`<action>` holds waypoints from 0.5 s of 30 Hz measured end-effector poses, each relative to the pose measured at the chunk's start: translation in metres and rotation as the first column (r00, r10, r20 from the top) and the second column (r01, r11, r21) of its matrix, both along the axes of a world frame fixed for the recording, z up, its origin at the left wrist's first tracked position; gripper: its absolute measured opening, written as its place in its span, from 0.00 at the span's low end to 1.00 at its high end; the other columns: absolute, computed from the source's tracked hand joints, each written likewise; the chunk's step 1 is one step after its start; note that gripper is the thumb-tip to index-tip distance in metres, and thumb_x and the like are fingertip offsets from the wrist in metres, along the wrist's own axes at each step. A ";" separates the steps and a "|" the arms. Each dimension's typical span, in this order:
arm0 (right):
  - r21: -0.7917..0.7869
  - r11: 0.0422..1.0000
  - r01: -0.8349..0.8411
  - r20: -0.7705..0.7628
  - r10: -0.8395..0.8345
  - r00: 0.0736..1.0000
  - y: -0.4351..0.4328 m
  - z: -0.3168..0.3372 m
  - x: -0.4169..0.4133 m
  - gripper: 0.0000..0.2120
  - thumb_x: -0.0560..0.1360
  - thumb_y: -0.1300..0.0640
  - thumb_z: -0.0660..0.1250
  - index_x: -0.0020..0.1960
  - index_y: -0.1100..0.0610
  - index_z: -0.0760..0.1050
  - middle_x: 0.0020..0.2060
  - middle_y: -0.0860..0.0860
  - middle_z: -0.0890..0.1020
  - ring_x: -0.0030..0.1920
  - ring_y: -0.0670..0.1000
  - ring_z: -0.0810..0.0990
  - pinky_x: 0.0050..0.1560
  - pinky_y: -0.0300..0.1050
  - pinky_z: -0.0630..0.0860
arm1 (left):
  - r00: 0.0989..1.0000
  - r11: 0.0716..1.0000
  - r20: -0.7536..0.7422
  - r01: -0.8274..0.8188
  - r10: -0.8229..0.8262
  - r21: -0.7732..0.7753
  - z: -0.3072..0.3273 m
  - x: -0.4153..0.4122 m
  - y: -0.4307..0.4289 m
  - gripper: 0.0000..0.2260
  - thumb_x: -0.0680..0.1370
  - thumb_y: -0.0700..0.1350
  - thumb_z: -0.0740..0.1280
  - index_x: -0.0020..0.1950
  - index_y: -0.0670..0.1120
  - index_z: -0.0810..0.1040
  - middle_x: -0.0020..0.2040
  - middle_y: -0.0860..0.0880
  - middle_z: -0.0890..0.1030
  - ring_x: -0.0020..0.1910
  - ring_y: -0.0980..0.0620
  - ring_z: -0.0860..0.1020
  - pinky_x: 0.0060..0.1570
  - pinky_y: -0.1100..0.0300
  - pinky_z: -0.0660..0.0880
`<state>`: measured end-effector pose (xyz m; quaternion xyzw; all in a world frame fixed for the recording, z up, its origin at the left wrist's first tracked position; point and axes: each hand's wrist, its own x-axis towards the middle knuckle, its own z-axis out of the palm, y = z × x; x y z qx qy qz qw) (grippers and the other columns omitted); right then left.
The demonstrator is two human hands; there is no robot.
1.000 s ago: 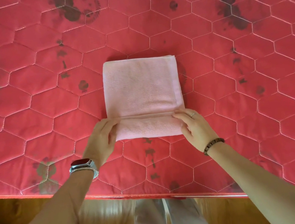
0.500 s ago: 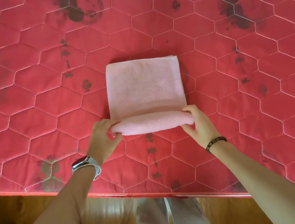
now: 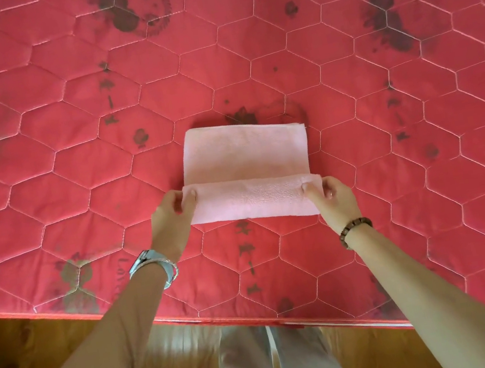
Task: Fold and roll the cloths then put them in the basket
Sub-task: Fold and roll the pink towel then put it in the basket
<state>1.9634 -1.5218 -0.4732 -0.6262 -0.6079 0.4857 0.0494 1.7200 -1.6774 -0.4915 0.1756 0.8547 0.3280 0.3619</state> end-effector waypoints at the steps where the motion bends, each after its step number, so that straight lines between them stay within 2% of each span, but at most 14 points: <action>1: -0.005 1.000 0.009 0.017 -0.009 1.000 0.000 -0.001 0.000 0.23 0.68 0.40 0.63 0.43 0.61 0.73 0.34 0.48 0.72 0.34 0.47 0.70 0.35 0.44 0.65 | 1.000 1.000 -0.019 0.004 -0.005 -0.021 -0.001 0.000 0.005 0.12 0.81 0.53 0.63 0.49 0.44 0.76 0.37 0.50 0.75 0.36 0.52 0.71 0.33 0.61 0.66; 4: -0.008 1.000 0.026 0.090 -0.025 0.996 0.001 -0.004 -0.001 0.18 0.73 0.42 0.67 0.39 0.56 0.71 0.32 0.47 0.72 0.35 0.49 0.71 0.34 0.43 0.65 | 0.997 0.996 -0.073 0.025 -0.031 -0.081 -0.003 -0.001 0.015 0.12 0.81 0.54 0.62 0.48 0.46 0.75 0.35 0.51 0.74 0.34 0.52 0.71 0.32 0.58 0.66; 6: 0.024 0.998 0.055 0.116 -0.058 0.992 0.001 -0.008 -0.003 0.14 0.74 0.44 0.69 0.42 0.55 0.73 0.36 0.46 0.76 0.38 0.49 0.76 0.35 0.42 0.69 | 0.994 0.997 -0.106 0.009 -0.017 -0.074 -0.006 -0.002 0.018 0.10 0.80 0.52 0.64 0.48 0.46 0.75 0.38 0.50 0.76 0.36 0.50 0.72 0.34 0.58 0.68; 9: 0.199 0.976 0.090 -0.017 -0.088 0.996 0.002 -0.012 -0.005 0.10 0.71 0.51 0.73 0.45 0.53 0.74 0.44 0.50 0.79 0.45 0.50 0.78 0.42 0.40 0.73 | 0.971 0.997 -0.239 0.032 -0.016 0.064 -0.010 -0.006 0.018 0.05 0.77 0.43 0.69 0.47 0.47 0.74 0.45 0.49 0.75 0.46 0.49 0.73 0.40 0.63 0.67; 11: 0.389 0.917 -0.085 -0.001 0.093 0.996 0.005 -0.014 -0.005 0.08 0.70 0.58 0.73 0.46 0.54 0.75 0.45 0.52 0.78 0.48 0.52 0.75 0.48 0.45 0.74 | 0.923 0.980 -0.366 0.168 -0.119 0.104 -0.011 -0.008 0.018 0.06 0.74 0.36 0.70 0.47 0.44 0.76 0.46 0.49 0.74 0.48 0.49 0.70 0.44 0.64 0.63; 13: 0.537 0.782 -0.316 0.119 0.301 0.946 0.007 -0.012 -0.008 0.07 0.71 0.65 0.72 0.46 0.56 0.77 0.46 0.52 0.78 0.49 0.53 0.73 0.50 0.48 0.74 | 0.853 0.938 -0.461 0.328 -0.245 0.109 -0.009 -0.009 0.018 0.07 0.72 0.31 0.68 0.44 0.42 0.78 0.45 0.47 0.75 0.47 0.53 0.69 0.44 0.64 0.64; 15: 0.603 0.645 -0.470 0.185 0.460 0.869 0.005 -0.009 -0.009 0.09 0.71 0.71 0.69 0.45 0.58 0.79 0.42 0.52 0.77 0.46 0.54 0.75 0.47 0.50 0.75 | 0.784 0.883 -0.525 0.454 -0.331 0.122 -0.007 -0.009 0.014 0.07 0.73 0.30 0.67 0.45 0.41 0.79 0.46 0.46 0.77 0.47 0.52 0.72 0.44 0.63 0.67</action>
